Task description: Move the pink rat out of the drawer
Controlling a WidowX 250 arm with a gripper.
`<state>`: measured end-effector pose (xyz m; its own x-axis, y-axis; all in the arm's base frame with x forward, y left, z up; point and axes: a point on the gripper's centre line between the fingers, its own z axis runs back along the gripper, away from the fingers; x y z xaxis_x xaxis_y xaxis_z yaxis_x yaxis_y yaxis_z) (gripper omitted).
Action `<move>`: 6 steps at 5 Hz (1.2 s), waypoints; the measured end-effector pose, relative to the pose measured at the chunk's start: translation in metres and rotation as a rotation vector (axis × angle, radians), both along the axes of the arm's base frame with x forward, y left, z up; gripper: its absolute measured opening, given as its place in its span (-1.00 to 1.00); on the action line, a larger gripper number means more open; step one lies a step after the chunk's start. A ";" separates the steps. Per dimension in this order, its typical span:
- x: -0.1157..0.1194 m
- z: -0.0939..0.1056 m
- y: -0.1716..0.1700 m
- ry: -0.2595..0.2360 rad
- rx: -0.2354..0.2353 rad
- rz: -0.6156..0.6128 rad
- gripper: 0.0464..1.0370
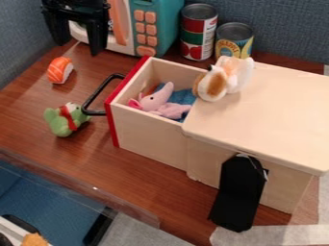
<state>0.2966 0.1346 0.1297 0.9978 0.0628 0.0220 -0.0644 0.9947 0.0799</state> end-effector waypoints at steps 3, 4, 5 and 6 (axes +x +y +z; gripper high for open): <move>0.026 -0.006 -0.085 0.021 -0.065 -0.295 0.93; 0.035 -0.006 -0.115 -0.014 -0.071 -0.386 0.93; 0.039 -0.021 -0.135 0.006 -0.060 -0.436 0.93; 0.034 -0.041 -0.140 0.048 -0.030 -0.461 0.93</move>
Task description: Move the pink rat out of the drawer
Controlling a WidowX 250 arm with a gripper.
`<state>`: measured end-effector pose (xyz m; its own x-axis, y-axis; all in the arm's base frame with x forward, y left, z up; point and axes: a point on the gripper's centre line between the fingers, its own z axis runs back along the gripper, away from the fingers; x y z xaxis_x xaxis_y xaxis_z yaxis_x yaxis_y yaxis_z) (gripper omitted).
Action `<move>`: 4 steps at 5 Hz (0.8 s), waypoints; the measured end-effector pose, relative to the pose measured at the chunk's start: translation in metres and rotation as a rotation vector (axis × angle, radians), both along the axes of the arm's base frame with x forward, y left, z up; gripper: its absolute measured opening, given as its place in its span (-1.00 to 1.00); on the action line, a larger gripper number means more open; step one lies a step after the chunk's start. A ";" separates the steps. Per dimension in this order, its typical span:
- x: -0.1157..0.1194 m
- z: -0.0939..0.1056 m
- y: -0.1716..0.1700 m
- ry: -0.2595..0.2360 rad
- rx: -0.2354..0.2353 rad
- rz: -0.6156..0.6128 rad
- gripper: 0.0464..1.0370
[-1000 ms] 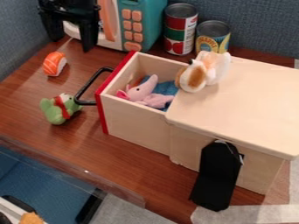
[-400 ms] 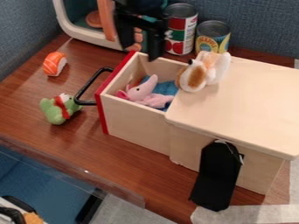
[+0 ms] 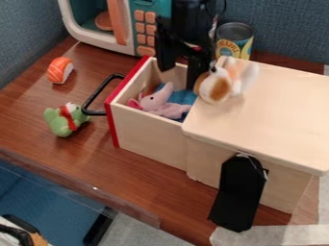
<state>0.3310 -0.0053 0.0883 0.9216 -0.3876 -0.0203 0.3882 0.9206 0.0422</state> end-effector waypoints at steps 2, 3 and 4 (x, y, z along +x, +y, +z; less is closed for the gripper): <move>-0.002 -0.019 0.005 0.051 0.044 -0.014 0.87; -0.007 -0.022 0.012 0.057 0.030 0.010 0.30; -0.010 -0.020 0.020 0.066 0.027 0.024 -0.34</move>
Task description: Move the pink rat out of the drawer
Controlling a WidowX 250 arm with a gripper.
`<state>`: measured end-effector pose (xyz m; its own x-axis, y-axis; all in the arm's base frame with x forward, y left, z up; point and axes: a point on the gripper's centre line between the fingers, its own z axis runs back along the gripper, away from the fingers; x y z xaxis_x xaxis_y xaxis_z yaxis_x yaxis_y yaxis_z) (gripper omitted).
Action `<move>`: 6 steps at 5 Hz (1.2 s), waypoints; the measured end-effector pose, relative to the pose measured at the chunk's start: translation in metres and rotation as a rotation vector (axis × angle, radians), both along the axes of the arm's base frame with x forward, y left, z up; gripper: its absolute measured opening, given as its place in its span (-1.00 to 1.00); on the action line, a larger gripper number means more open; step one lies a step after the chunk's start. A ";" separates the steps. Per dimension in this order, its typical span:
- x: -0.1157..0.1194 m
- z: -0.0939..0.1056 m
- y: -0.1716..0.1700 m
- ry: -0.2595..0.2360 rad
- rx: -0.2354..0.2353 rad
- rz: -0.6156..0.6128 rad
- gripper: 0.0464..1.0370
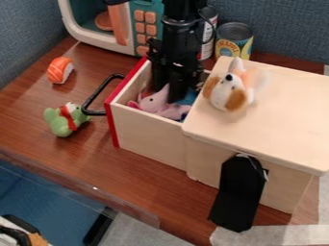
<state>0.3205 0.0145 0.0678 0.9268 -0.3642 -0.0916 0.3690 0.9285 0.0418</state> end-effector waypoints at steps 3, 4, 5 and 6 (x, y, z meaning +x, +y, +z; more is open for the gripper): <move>0.007 0.077 0.048 -0.142 -0.045 0.135 -0.87; 0.007 0.103 0.103 -0.199 -0.022 0.321 -0.87; 0.020 0.083 0.139 -0.197 -0.018 0.430 -0.87; 0.029 0.063 0.159 -0.210 -0.016 0.494 -0.87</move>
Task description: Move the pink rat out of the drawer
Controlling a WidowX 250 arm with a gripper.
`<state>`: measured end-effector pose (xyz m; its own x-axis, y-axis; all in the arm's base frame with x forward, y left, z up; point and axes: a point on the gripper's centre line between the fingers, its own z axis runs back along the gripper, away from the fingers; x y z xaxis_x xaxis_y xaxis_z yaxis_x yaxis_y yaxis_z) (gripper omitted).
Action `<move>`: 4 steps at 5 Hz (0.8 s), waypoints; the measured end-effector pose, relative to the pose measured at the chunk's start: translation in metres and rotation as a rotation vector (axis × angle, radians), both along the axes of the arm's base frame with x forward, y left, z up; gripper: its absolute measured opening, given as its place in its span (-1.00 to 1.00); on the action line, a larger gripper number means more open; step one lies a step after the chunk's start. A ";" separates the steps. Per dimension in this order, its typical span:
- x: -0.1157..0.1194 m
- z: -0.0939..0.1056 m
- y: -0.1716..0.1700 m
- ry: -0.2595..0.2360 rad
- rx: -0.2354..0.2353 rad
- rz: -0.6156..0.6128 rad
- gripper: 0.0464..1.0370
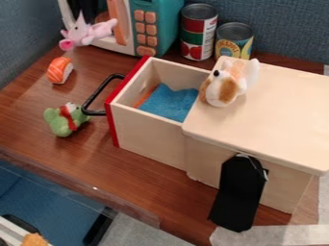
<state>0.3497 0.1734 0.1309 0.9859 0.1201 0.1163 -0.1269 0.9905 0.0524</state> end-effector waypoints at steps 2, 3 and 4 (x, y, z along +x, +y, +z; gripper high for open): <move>0.009 -0.042 0.019 -0.032 0.069 0.084 -0.87; 0.006 -0.062 0.023 0.016 0.077 0.105 -0.83; 0.004 -0.061 0.028 0.028 0.113 0.125 -0.42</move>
<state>0.3537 0.2015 0.0697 0.9672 0.2294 0.1091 -0.2453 0.9548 0.1678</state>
